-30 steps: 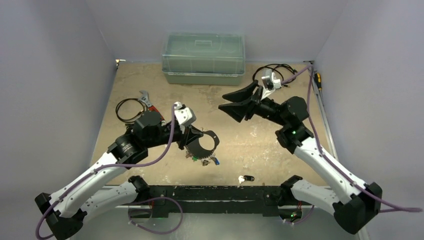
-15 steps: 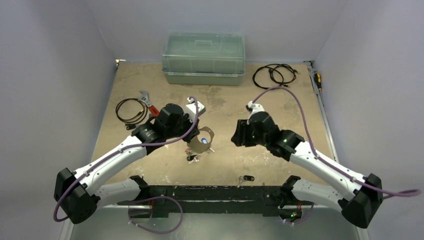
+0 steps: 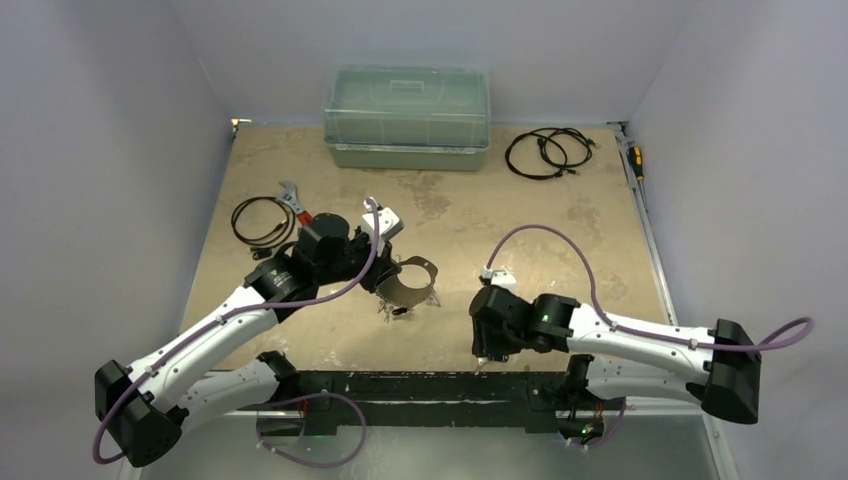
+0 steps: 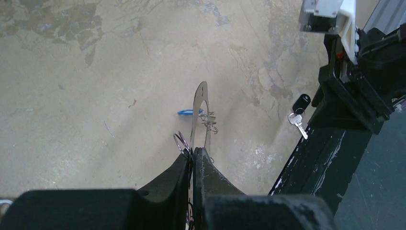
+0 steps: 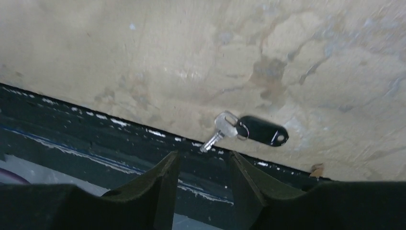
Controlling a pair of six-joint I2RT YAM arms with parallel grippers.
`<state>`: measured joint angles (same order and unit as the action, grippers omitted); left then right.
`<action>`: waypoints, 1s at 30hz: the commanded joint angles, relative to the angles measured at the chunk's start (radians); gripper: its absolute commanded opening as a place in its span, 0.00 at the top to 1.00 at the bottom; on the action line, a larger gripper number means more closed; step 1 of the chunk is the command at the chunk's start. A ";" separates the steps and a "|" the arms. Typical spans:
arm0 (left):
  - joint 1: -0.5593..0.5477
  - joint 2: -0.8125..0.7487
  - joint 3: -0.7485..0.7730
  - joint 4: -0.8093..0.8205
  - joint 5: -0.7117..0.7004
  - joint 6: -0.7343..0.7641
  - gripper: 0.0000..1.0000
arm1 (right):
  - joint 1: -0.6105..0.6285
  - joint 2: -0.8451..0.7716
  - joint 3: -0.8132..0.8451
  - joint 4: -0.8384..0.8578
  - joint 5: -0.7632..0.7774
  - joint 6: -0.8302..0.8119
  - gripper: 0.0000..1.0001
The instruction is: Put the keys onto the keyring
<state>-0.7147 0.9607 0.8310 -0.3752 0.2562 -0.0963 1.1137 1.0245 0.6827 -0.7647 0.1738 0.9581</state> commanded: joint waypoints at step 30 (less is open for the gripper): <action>-0.026 -0.054 -0.015 0.066 0.023 -0.018 1.00 | 0.206 -0.009 -0.276 0.088 0.283 0.581 0.71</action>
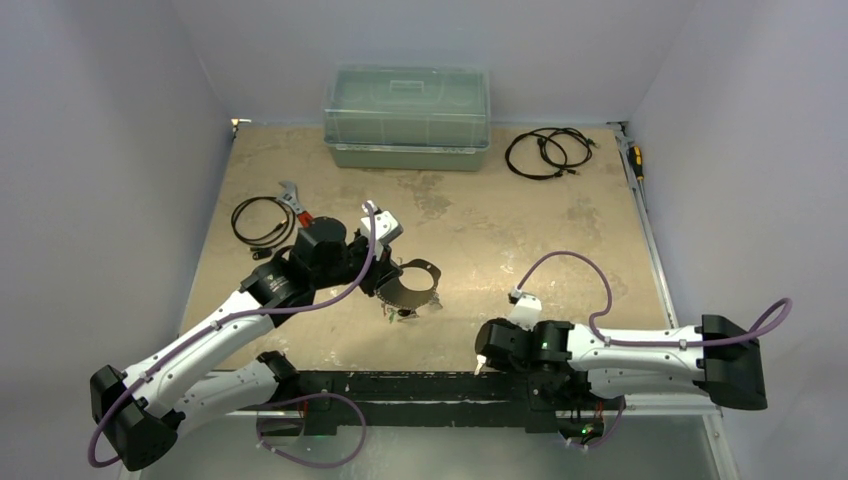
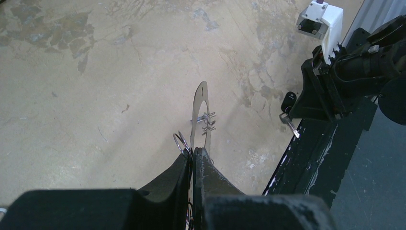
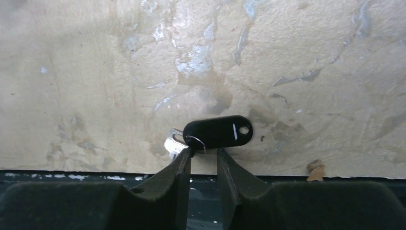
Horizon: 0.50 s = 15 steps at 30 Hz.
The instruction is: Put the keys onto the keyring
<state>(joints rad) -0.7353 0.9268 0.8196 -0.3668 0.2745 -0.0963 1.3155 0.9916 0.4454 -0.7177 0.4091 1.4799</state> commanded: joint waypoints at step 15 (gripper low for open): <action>-0.013 -0.025 -0.004 0.058 0.006 -0.016 1.00 | 0.004 0.093 -0.022 0.046 0.096 0.081 0.95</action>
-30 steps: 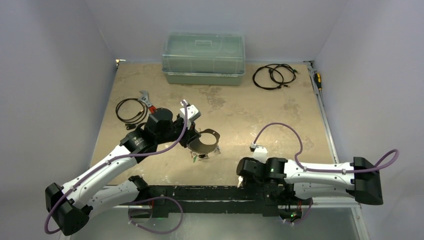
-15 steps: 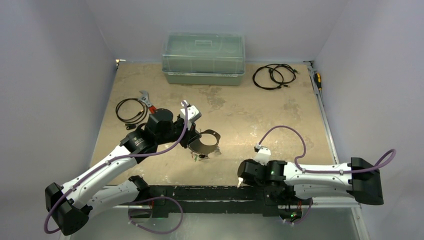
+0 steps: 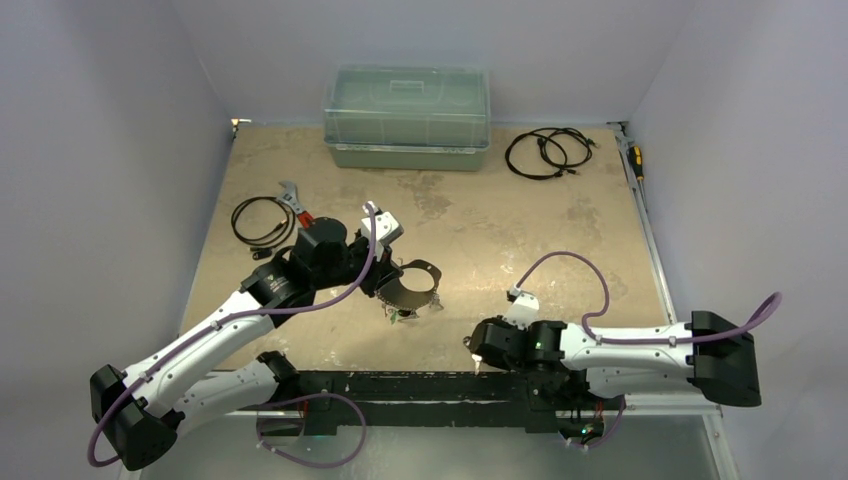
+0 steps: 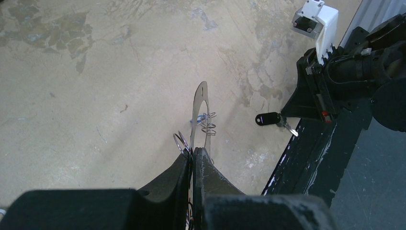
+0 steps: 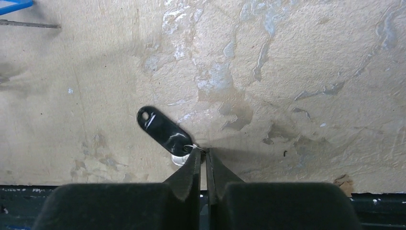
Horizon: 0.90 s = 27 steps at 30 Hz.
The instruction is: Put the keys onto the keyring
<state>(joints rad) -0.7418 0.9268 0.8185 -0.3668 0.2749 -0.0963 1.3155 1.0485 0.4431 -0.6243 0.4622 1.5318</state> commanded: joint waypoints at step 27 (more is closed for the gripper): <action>-0.008 -0.034 -0.007 0.062 -0.008 -0.010 1.00 | 0.005 -0.111 0.120 0.139 0.159 -0.462 1.00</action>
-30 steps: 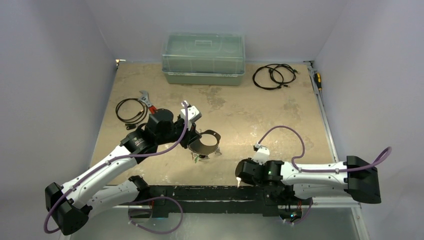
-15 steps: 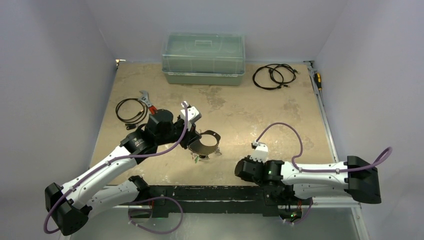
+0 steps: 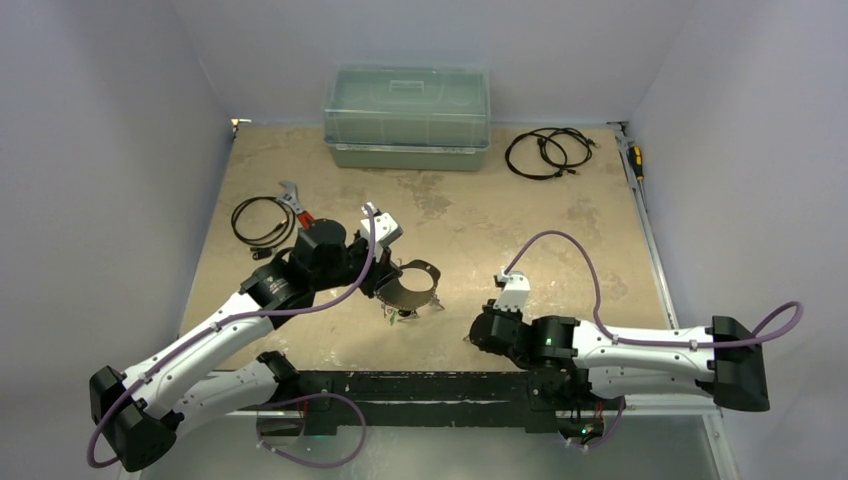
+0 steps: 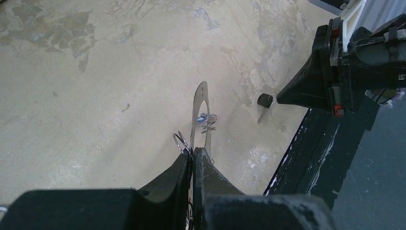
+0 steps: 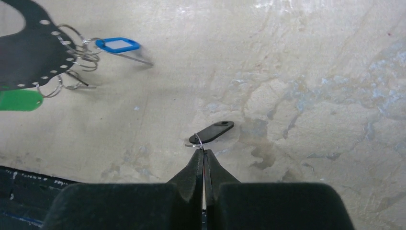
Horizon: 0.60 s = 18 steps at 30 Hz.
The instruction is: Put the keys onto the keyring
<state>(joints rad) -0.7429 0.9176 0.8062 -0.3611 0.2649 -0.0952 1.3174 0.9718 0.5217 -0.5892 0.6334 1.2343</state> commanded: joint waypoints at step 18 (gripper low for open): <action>-0.006 -0.069 -0.001 0.075 0.032 0.002 1.00 | 0.003 -0.127 0.124 0.323 -0.008 -0.782 1.00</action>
<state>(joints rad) -0.7429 0.8738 0.8040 -0.3595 0.2661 -0.0940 1.3174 0.8856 0.6086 -0.3656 0.5850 0.6048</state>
